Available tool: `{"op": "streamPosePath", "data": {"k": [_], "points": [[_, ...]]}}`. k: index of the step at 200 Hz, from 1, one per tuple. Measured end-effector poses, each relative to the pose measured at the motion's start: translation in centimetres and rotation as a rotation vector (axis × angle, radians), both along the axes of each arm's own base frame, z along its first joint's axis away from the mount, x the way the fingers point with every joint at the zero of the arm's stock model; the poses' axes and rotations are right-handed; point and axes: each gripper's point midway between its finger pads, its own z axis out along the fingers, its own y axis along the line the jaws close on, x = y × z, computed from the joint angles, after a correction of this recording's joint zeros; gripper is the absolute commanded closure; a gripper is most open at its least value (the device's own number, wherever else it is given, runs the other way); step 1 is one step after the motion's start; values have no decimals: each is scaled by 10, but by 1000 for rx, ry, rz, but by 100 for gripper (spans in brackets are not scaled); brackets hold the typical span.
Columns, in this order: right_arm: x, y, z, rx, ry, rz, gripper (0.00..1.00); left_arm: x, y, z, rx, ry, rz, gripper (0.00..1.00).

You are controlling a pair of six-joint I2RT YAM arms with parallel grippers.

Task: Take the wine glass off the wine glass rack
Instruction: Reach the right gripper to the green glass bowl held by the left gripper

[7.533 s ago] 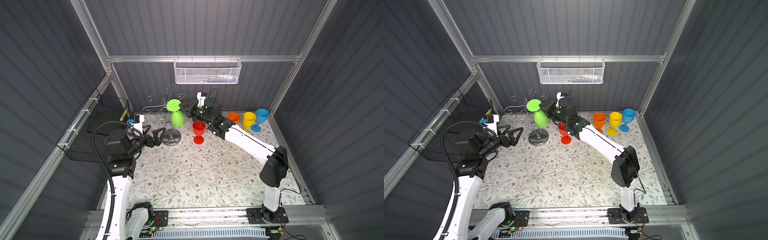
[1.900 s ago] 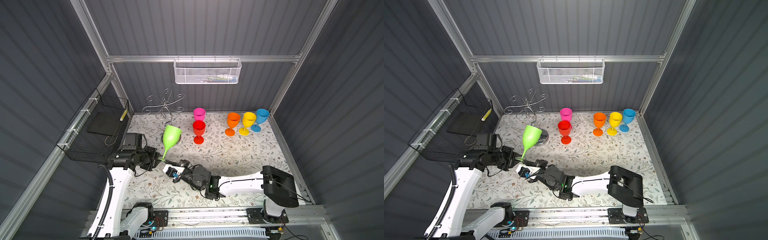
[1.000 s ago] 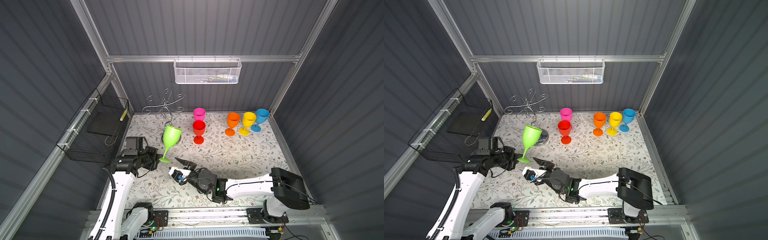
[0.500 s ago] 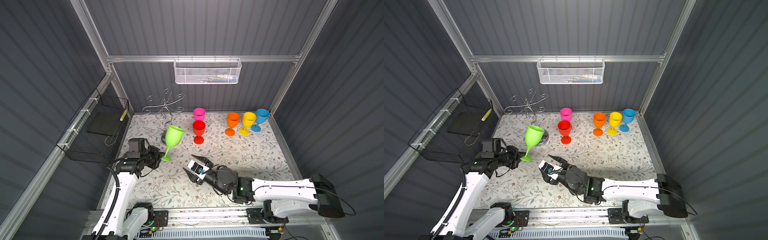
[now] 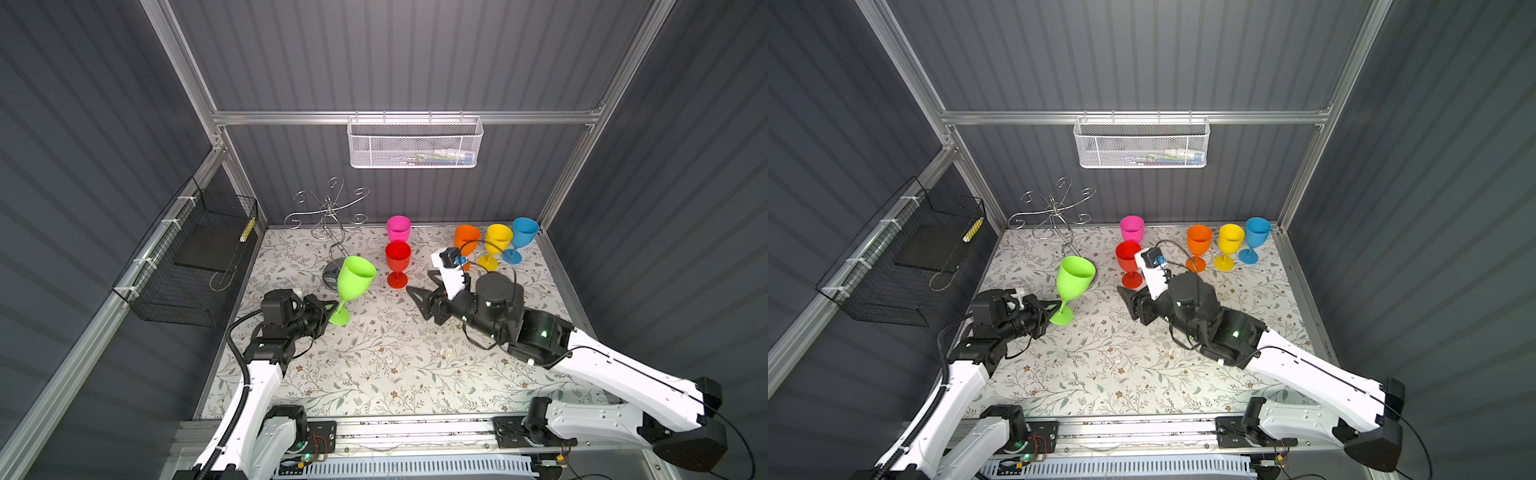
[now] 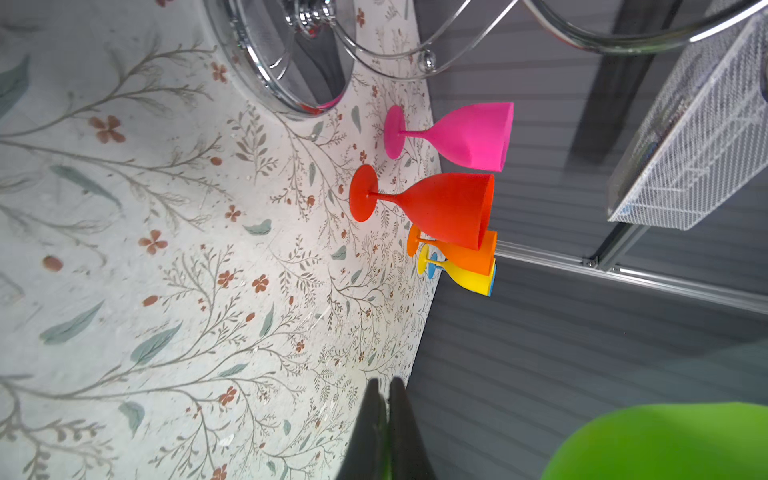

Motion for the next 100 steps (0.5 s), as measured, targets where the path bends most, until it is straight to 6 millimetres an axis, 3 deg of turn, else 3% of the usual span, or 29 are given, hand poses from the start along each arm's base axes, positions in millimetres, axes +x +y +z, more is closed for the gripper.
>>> {"op": "streamPosePath", "data": {"k": [20,60,100], "points": [[9,-1,2,7,96,-20,29,6,-8,15,-19,-105,-52,100],[14,17,-7,-57,251,9,30,11,-20,48,-20,-299,-150,100],[16,31,-1,-89,301,40,36,12,-27,56,-19,-382,-208,100]]}}
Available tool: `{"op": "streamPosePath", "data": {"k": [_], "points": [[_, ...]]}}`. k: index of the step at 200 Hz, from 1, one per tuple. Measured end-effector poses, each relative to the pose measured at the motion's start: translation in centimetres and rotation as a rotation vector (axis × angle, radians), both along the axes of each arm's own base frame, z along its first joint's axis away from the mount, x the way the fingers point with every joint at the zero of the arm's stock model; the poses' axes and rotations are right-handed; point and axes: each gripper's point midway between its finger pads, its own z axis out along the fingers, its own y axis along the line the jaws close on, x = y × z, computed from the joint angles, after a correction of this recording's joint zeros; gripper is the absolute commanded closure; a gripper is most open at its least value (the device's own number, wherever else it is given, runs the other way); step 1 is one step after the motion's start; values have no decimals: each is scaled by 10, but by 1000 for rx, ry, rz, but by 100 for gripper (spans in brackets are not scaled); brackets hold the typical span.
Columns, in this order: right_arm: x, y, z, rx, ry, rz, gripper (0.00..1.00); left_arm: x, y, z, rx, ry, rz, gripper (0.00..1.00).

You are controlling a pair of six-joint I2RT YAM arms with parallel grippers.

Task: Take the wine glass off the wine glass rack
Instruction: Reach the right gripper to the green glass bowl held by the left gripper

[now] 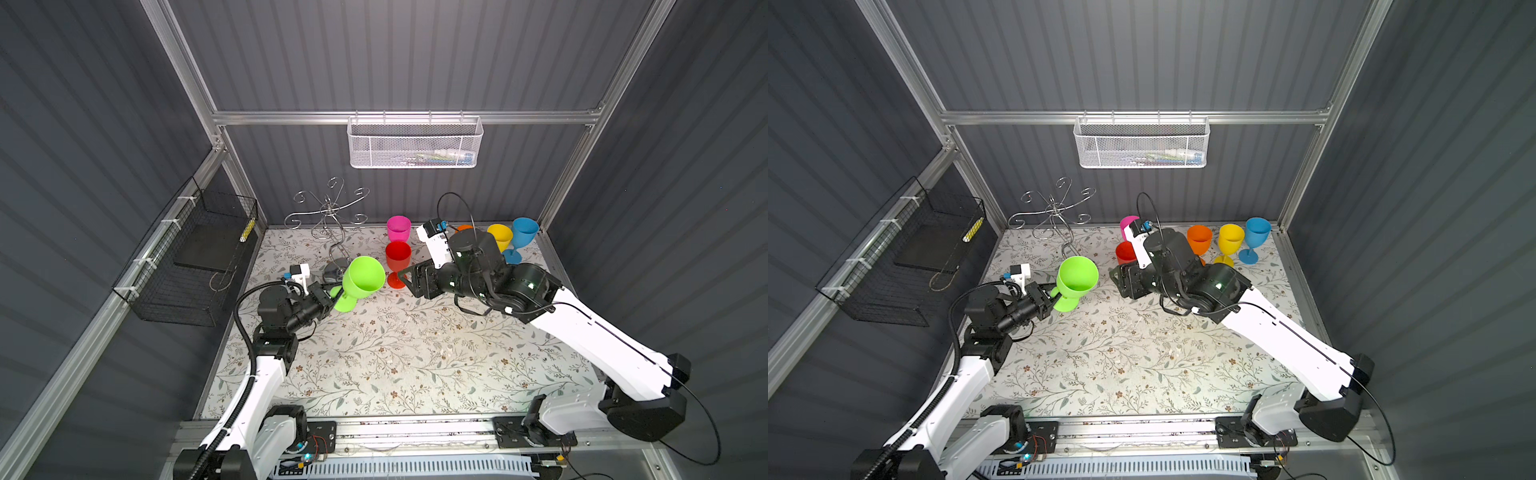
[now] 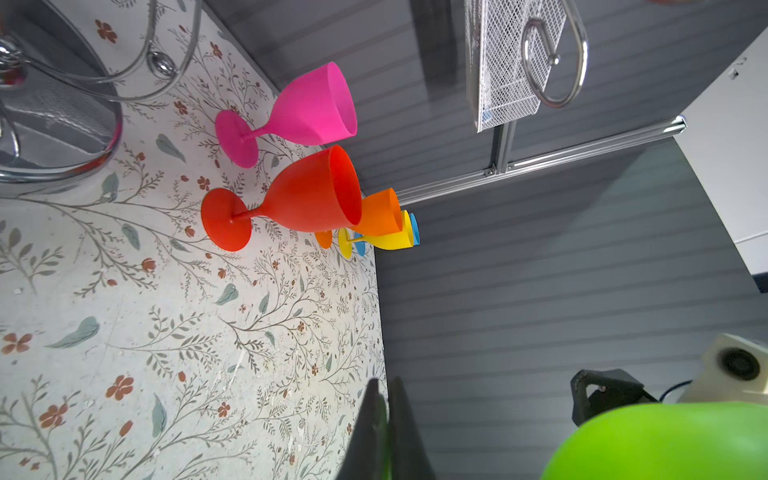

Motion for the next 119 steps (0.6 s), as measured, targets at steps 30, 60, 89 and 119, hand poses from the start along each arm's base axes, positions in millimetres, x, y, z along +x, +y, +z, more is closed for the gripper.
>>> {"op": "streamPosePath", "data": {"k": [30,60,89,119], "points": [[-1,7,4,-1,20,27,39,1,-2,0,4,-26,-17,100],[-3,13,4,-6,38,47,40,2,-4,1,7,-45,-28,100],[-3,24,6,-14,34,70,41,2,-5,3,17,-64,-33,100],[-7,38,1,-39,40,101,43,1,-6,2,21,-69,-37,100]]}}
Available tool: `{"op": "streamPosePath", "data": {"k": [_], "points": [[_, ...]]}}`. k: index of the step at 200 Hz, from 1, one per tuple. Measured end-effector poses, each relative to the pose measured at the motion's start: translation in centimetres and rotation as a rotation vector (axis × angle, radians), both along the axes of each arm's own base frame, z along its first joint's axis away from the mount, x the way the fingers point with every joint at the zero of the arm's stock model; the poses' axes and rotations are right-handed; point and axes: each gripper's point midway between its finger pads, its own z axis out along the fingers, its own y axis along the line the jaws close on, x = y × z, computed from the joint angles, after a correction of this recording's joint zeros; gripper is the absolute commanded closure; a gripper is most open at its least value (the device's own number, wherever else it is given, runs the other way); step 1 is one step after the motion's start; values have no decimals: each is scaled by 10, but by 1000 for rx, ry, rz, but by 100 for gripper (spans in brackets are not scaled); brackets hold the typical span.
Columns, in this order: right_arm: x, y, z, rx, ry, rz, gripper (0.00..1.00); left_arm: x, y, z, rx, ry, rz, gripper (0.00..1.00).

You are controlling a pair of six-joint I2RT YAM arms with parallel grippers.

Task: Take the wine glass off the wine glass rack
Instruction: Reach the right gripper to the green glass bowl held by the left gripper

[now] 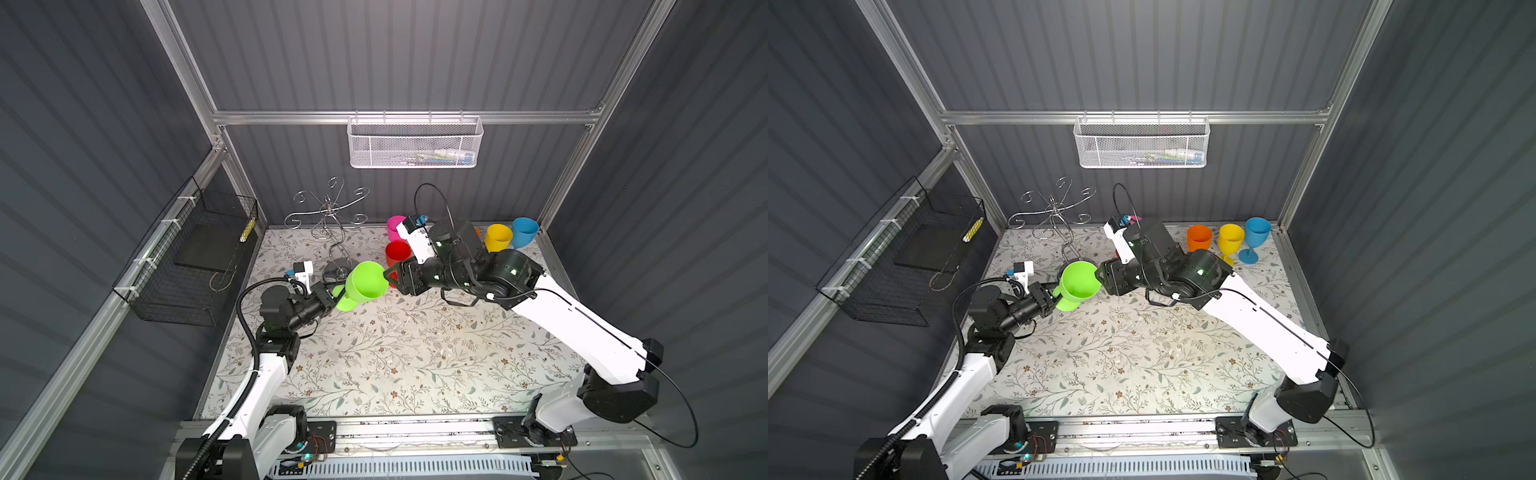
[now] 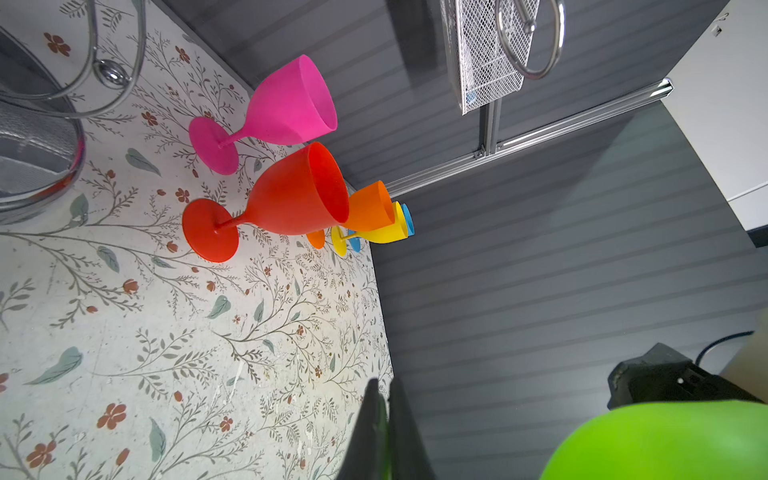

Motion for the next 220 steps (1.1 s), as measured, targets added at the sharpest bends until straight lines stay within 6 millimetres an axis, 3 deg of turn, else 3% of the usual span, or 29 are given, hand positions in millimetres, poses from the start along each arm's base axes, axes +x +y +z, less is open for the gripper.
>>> {"op": "streamPosePath", "data": {"k": [46,83,132,153,220], "points": [[0,18,-16,-43,11,31,52,0,-1,0,2,-3,-3,100],[3,23,-25,-63,21,31,71,-3,0,3,7,-16,1,100],[3,24,-23,-59,13,34,93,-4,2,-1,25,-14,16,100],[6,20,-26,-77,17,11,100,-3,3,0,29,-22,27,82],[3,18,-24,-82,19,17,100,-10,6,-7,69,-5,35,23]]}}
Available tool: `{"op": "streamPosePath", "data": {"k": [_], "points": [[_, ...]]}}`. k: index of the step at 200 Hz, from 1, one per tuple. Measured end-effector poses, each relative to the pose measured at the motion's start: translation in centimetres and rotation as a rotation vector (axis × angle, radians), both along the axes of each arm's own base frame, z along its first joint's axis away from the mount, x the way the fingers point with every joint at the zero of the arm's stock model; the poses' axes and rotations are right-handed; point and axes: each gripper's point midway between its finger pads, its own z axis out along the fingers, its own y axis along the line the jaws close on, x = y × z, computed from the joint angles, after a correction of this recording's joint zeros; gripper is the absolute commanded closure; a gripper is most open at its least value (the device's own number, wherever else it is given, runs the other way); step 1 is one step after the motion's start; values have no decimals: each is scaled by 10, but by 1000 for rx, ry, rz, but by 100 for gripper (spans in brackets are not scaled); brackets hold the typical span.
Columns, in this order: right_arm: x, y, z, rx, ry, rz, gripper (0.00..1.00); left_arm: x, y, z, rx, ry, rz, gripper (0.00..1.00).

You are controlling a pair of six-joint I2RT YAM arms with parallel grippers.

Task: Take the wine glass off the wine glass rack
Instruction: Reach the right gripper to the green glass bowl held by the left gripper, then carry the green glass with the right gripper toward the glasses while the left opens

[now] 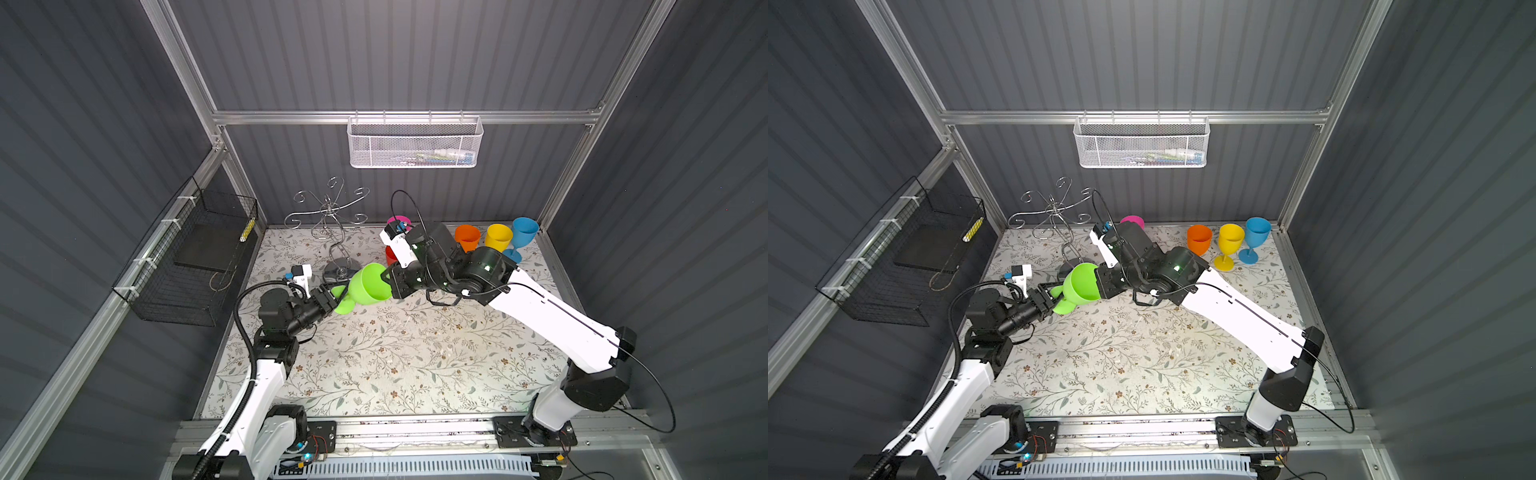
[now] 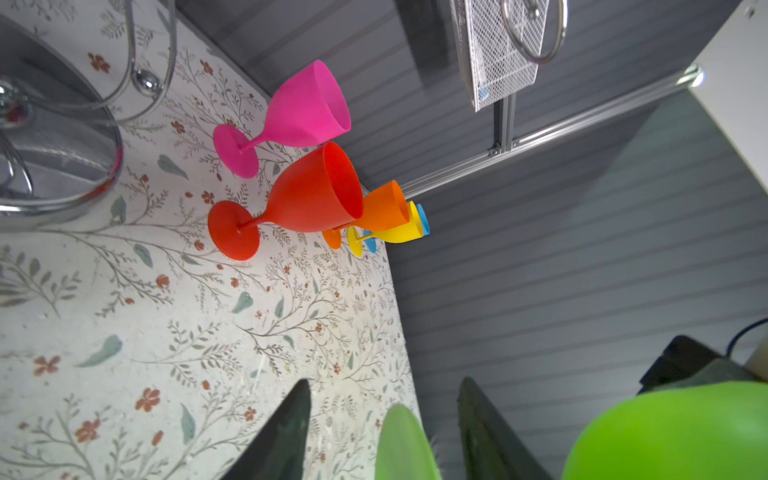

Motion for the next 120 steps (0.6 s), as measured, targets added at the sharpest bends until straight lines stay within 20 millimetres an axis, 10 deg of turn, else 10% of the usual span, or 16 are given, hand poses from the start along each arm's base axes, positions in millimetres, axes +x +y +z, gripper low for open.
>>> {"op": "streamPosePath", "data": {"k": [36,120], "points": [[-7,-14,-5,-30,9,2,100,-7,4,-4,45,11,18,1],[10,-102,-36,-222,27,-149,100,-15,13,-13,129,36,62,0]]}}
